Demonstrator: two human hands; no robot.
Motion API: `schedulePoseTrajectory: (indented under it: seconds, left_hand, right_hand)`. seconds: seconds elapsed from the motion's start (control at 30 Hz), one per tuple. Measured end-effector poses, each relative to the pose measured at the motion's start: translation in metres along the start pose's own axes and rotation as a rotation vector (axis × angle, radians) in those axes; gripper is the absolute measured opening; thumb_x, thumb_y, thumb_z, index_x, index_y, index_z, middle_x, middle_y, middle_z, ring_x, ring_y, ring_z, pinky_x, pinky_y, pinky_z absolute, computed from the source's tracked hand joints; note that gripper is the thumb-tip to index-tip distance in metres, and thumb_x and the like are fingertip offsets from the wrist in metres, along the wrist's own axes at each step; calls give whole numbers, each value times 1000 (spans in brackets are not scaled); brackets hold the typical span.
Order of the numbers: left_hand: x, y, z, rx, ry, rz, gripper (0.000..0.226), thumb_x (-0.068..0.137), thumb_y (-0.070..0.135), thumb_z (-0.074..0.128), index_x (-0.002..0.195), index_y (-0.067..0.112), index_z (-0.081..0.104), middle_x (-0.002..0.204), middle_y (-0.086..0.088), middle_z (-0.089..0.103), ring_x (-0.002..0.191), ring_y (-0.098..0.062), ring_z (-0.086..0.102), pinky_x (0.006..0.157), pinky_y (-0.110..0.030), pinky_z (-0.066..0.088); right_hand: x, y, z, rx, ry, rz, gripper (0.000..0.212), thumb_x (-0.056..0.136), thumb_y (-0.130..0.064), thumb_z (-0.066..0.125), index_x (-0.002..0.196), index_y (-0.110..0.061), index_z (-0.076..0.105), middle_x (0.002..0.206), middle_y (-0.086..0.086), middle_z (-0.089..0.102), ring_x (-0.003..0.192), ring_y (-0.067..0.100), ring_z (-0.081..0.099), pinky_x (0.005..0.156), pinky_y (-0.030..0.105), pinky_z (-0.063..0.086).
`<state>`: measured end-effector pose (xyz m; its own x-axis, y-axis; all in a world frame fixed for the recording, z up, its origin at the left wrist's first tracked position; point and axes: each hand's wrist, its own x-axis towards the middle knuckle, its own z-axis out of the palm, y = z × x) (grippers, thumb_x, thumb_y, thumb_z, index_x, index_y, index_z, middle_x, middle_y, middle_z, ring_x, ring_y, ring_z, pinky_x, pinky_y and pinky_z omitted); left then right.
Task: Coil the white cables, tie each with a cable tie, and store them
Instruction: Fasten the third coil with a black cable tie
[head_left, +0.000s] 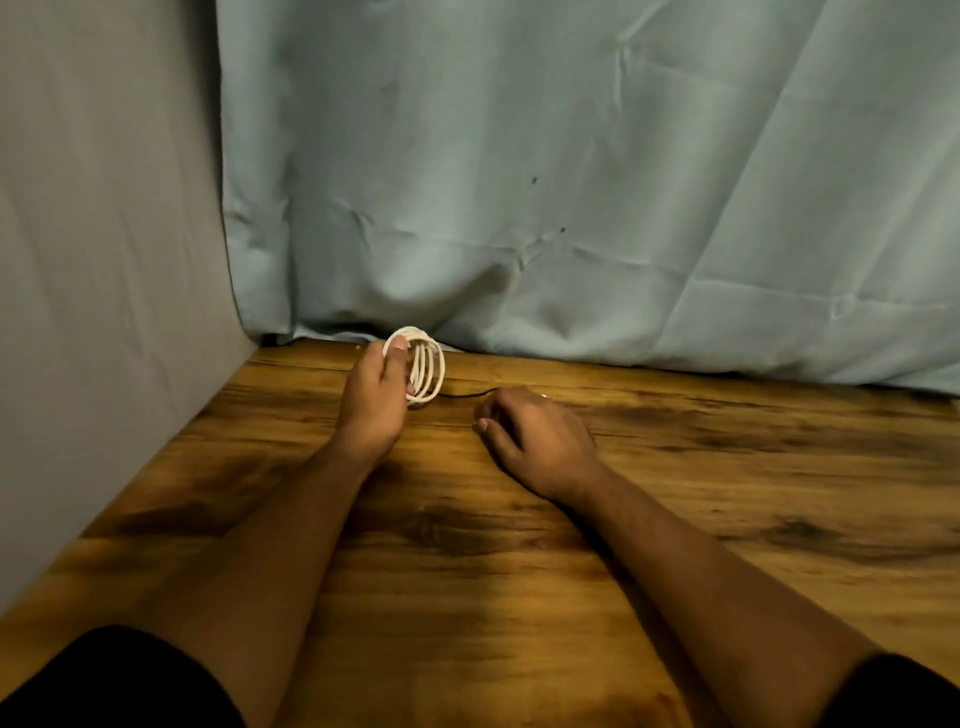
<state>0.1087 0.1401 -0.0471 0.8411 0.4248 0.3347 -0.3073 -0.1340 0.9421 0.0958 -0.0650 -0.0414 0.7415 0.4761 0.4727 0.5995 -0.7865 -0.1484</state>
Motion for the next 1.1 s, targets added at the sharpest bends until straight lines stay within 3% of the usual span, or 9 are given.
schedulePoseTrajectory:
  seconds: [0.13, 0.27, 0.37, 0.53, 0.67, 0.83, 0.93, 1.0, 1.1]
  left_hand:
    - [6, -1, 1, -6, 160, 17, 28, 109, 39, 41, 105, 20, 61, 90, 1, 66, 72, -11, 60, 75, -34, 54]
    - [8, 0, 0, 23, 232, 0, 26, 109, 41, 39, 107, 24, 59, 101, -5, 69, 89, -25, 66, 87, -46, 58]
    - [7, 3, 0, 48, 230, -3, 27, 109, 41, 39, 106, 22, 60, 91, 1, 66, 91, -28, 67, 88, -46, 57]
    - [1, 9, 0, 58, 199, -22, 33, 108, 43, 39, 109, 19, 62, 95, -1, 67, 90, -25, 67, 90, -46, 57]
    - [-5, 6, 9, 58, 110, -20, 32, 106, 47, 40, 95, 26, 62, 95, -4, 70, 80, -22, 66, 85, -51, 60]
    - [-31, 11, 38, 37, -51, -6, 29, 109, 39, 42, 101, 22, 64, 98, -5, 70, 74, -12, 62, 74, -34, 53]
    - [-46, 12, 56, 43, -133, -6, 30, 108, 39, 43, 92, 23, 63, 85, 1, 67, 72, -13, 60, 71, -33, 50]
    - [-53, 12, 66, 63, -165, 9, 29, 109, 37, 43, 89, 23, 61, 81, 2, 65, 69, -13, 59, 70, -33, 50]
    - [-58, 14, 80, 89, -154, 0, 30, 109, 39, 42, 99, 19, 62, 93, -6, 70, 75, -16, 62, 74, -35, 53]
  right_hand:
    - [36, -13, 23, -28, 37, -15, 28, 98, -43, 56, 115, -22, 64, 114, 3, 65, 105, 26, 61, 85, 38, 50]
    - [62, -18, 36, -59, 9, 2, 35, 97, -49, 57, 117, -23, 70, 115, 4, 66, 108, 27, 61, 93, 41, 50]
    - [65, -17, 37, -29, -30, 39, 27, 98, -45, 58, 112, -28, 74, 111, 1, 68, 107, 26, 62, 93, 43, 50]
    - [42, -1, 24, -36, 4, 133, 21, 101, -35, 55, 104, -24, 71, 108, 4, 68, 104, 29, 61, 90, 42, 50]
    - [-1, 26, 0, -76, 15, 142, 24, 100, -36, 51, 102, -20, 69, 104, 7, 68, 100, 32, 62, 87, 43, 51]
    - [-55, 48, -36, -95, 14, 203, 24, 94, -37, 50, 95, -22, 69, 98, 3, 70, 98, 30, 65, 83, 41, 50]
    - [-80, 57, -52, -100, 21, 211, 17, 90, -33, 56, 91, -22, 69, 95, 1, 70, 96, 29, 65, 84, 40, 47]
    - [-87, 60, -59, -116, 34, 221, 17, 91, -38, 61, 95, -23, 68, 97, -1, 69, 98, 26, 64, 86, 40, 45]
    - [-83, 58, -57, -143, 17, 199, 36, 91, -57, 58, 105, -25, 68, 101, -3, 68, 100, 22, 63, 89, 39, 46]
